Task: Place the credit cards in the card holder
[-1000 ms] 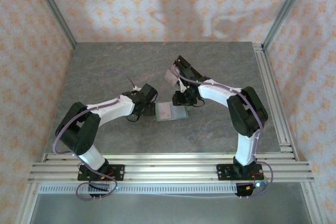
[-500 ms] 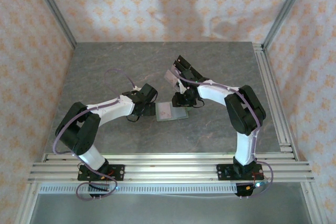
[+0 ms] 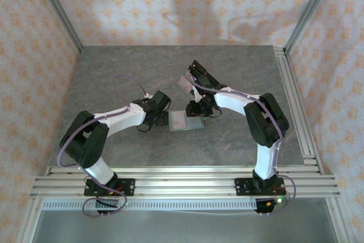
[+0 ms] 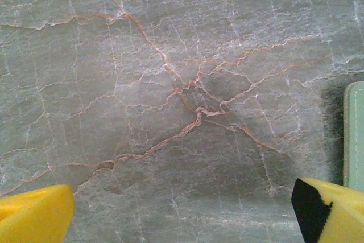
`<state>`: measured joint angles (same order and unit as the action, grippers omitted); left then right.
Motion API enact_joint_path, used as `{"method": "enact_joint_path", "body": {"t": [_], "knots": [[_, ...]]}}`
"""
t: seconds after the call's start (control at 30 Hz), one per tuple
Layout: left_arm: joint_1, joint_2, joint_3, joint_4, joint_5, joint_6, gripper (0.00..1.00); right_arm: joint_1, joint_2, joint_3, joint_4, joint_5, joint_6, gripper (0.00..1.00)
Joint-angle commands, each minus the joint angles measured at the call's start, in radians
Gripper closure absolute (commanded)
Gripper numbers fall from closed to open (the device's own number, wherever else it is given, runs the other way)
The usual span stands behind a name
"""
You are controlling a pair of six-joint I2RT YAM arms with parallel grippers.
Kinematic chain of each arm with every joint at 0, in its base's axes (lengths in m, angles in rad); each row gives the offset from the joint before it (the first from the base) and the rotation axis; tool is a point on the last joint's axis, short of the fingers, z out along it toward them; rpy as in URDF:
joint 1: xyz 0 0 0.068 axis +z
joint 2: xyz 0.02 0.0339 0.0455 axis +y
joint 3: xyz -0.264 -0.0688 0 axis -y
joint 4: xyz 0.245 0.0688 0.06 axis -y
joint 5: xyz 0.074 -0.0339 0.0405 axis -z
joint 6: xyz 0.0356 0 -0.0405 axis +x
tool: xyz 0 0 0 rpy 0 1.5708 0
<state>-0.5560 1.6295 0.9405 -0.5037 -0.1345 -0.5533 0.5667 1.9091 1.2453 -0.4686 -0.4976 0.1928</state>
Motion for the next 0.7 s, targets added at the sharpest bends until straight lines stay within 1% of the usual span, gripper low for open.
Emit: {"method": "enact_joint_path", "body": {"t": [0.0, 0.13, 0.33, 0.47, 0.67], "knots": [[0.004, 0.000, 0.012, 0.015, 0.000, -0.022, 0.00, 0.005, 0.010, 0.003, -0.030, 0.001, -0.006, 0.56], [0.003, 0.003, 0.013, 0.019, 0.010, -0.022, 0.00, 0.006, 0.035, -0.010, 0.002, -0.042, 0.016, 0.56], [-0.001, -0.012, 0.007, 0.041, 0.031, -0.013, 0.00, 0.022, 0.036, -0.022, 0.071, -0.146, 0.079, 0.56], [-0.004, -0.045, -0.016, 0.082, 0.075, -0.002, 0.00, 0.039, 0.039, -0.020, 0.100, -0.169, 0.111, 0.56], [-0.031, -0.088, -0.068, 0.166, 0.145, 0.013, 0.00, 0.050, 0.052, -0.023, 0.117, -0.168, 0.132, 0.57]]}}
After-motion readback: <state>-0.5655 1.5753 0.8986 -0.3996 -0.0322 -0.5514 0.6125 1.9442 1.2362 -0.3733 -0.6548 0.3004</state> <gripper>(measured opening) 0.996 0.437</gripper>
